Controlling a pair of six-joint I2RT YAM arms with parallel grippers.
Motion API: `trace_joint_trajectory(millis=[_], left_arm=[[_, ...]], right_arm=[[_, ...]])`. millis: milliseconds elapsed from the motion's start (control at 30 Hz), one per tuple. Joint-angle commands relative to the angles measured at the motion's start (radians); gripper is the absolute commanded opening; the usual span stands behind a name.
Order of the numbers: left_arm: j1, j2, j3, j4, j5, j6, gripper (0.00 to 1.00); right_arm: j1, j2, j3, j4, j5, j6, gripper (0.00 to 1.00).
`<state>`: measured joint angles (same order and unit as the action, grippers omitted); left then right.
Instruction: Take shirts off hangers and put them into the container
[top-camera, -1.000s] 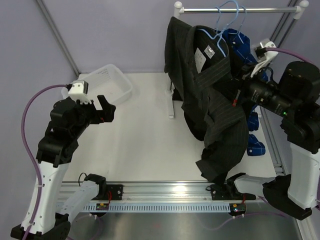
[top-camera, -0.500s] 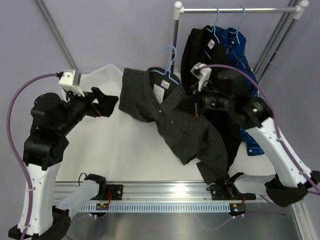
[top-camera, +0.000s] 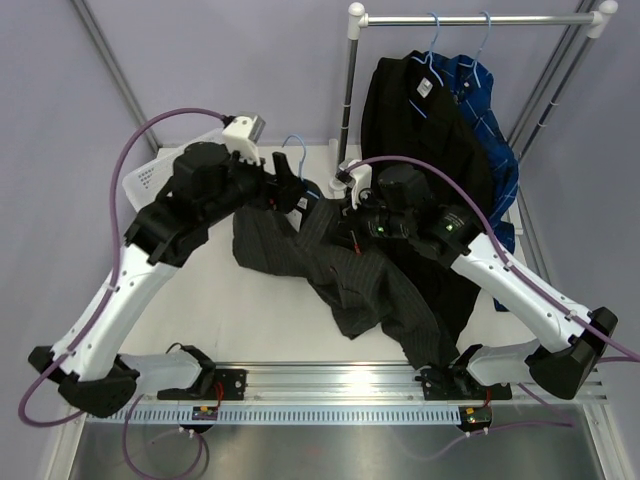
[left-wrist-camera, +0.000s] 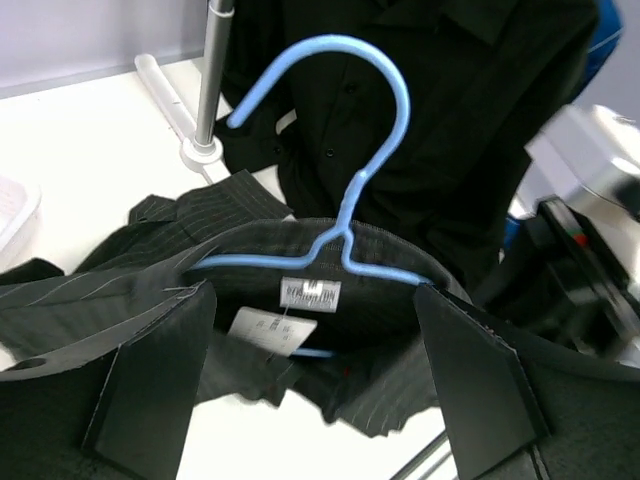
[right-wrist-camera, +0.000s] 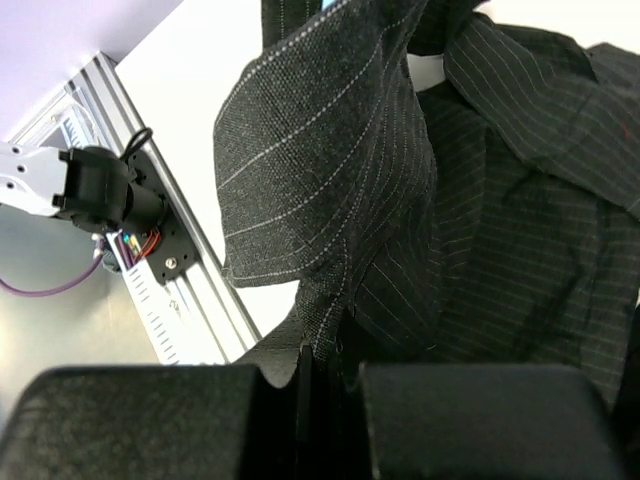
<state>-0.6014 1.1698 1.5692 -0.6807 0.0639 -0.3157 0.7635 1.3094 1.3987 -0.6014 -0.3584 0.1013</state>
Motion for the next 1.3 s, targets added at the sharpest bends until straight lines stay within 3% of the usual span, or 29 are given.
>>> trace_joint_trajectory(millis=[0, 233, 367, 400, 467, 500, 567, 600, 667, 700, 733, 767, 867, 933, 1267], left_arm=[[-0.052, 0.047, 0.041, 0.121, -0.159, -0.01, 0.85], [-0.124, 0.096, 0.032, 0.24, -0.213, 0.05, 0.73], [-0.133, 0.113, 0.017, 0.256, -0.217, 0.05, 0.45], [-0.135, 0.111, 0.012, 0.259, -0.222, 0.047, 0.33], [-0.136, 0.105, -0.006, 0.27, -0.225, 0.043, 0.2], [-0.136, 0.103, -0.012, 0.274, -0.233, 0.043, 0.08], [-0.139, 0.096, -0.023, 0.285, -0.262, 0.046, 0.0], [-0.138, 0.094, -0.023, 0.288, -0.277, 0.052, 0.0], [-0.138, 0.096, -0.024, 0.3, -0.308, 0.056, 0.0], [-0.138, 0.097, -0.029, 0.305, -0.347, 0.066, 0.0], [-0.141, 0.1, -0.031, 0.308, -0.369, 0.072, 0.0], [-0.141, 0.106, -0.029, 0.314, -0.427, 0.076, 0.0], [-0.146, 0.123, -0.031, 0.331, -0.516, 0.087, 0.0], [-0.15, 0.146, -0.021, 0.337, -0.597, 0.104, 0.0], [-0.202, 0.225, 0.041, 0.334, -0.734, 0.093, 0.0]], right_arm=[[0.025, -0.024, 0.046, 0.101, 0.019, -0.005, 0.0], [0.04, -0.036, 0.029, 0.114, 0.026, 0.006, 0.0], [0.043, -0.041, 0.022, 0.115, 0.032, 0.008, 0.0], [0.042, -0.042, 0.02, 0.118, 0.039, 0.009, 0.0], [0.042, -0.048, 0.01, 0.123, 0.048, 0.015, 0.0], [0.04, -0.048, 0.005, 0.127, 0.059, 0.018, 0.0], [0.042, -0.048, 0.006, 0.118, 0.076, 0.029, 0.0], [0.042, -0.048, 0.009, 0.111, 0.084, 0.035, 0.0], [0.042, -0.056, 0.023, 0.095, 0.099, 0.052, 0.14], [0.042, -0.061, 0.031, 0.071, 0.126, 0.058, 0.33], [0.042, -0.077, 0.051, 0.06, 0.142, 0.063, 0.42], [0.042, -0.088, 0.062, 0.03, 0.182, 0.075, 0.61], [0.042, -0.121, 0.129, -0.033, 0.283, 0.092, 0.79], [0.042, -0.147, 0.172, -0.09, 0.331, 0.115, 0.85], [0.138, -0.124, 0.152, -0.074, 0.525, 0.323, 0.8]])
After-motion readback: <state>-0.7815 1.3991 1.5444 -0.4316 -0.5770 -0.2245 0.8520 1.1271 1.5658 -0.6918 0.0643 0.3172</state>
